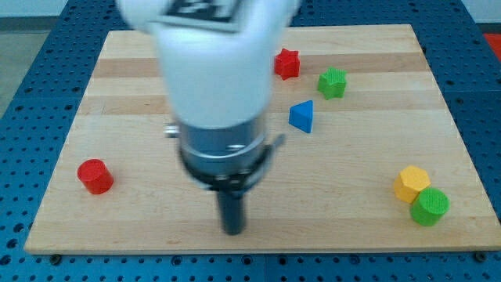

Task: Move the red circle to the bottom center

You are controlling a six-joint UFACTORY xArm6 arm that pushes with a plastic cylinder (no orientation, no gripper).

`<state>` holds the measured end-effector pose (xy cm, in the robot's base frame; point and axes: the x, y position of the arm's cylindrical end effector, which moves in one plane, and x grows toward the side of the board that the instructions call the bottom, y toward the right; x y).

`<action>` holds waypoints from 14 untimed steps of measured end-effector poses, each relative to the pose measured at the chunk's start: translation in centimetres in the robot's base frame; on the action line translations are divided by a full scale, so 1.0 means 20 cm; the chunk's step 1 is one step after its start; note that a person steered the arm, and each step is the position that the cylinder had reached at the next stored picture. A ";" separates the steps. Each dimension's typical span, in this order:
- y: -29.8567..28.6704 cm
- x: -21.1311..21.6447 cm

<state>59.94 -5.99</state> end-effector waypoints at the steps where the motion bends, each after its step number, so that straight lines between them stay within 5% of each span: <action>1: -0.32 0.00; 4: -1.07 -0.18; 5: -1.12 -0.29; 14: -0.13 -0.28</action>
